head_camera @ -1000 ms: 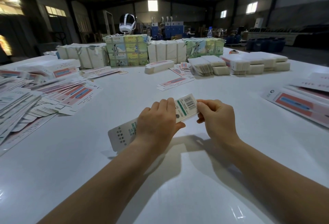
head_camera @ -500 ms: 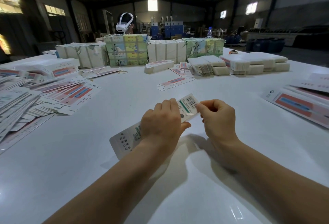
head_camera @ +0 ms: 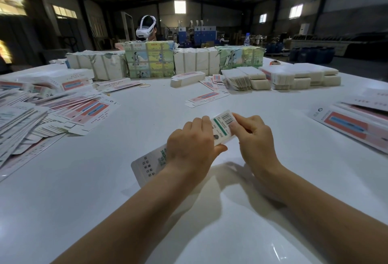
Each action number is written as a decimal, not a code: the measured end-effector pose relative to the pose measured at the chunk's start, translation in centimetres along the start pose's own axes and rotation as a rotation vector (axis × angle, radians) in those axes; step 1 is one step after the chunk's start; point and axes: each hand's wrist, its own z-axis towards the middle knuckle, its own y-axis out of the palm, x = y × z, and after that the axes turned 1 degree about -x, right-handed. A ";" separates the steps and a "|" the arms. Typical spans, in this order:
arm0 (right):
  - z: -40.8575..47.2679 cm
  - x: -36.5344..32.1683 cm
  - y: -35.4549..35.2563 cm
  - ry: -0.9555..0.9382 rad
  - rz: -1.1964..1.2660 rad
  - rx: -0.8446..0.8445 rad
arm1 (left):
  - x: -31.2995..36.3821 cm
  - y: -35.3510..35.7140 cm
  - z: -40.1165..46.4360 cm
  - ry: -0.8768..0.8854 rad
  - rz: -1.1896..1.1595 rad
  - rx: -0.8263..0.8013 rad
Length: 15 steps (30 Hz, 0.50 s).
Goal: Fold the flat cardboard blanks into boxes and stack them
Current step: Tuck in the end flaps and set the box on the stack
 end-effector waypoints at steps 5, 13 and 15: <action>-0.2 0.4 0.1 -0.058 -0.077 0.002 | -0.3 0.1 -0.2 0.039 -0.022 -0.018; -0.7 0.7 0.9 -0.150 -0.138 0.091 | -0.7 0.4 0.2 -0.007 -0.050 -0.077; -0.7 0.8 0.7 -0.194 -0.181 0.071 | -1.1 1.3 0.1 0.002 -0.087 -0.075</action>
